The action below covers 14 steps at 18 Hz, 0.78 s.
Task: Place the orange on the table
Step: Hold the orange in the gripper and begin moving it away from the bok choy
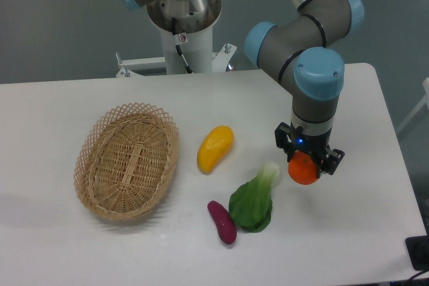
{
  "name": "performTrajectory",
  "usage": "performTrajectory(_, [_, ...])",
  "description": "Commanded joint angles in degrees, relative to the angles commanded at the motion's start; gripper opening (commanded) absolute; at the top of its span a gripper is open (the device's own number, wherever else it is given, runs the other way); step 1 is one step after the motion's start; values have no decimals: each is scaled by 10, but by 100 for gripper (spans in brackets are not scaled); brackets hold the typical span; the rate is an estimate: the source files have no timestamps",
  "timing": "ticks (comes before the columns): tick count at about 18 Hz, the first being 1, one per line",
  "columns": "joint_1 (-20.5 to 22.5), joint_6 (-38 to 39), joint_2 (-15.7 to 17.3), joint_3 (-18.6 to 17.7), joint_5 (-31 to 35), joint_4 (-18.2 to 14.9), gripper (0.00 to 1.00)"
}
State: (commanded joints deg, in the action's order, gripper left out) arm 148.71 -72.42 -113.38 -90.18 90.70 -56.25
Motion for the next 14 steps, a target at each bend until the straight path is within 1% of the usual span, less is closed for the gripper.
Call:
performTrajectory(8, [0, 1, 0, -1, 0, -1, 40])
performTrajectory(14, [0, 4, 3, -16, -2, 2, 40])
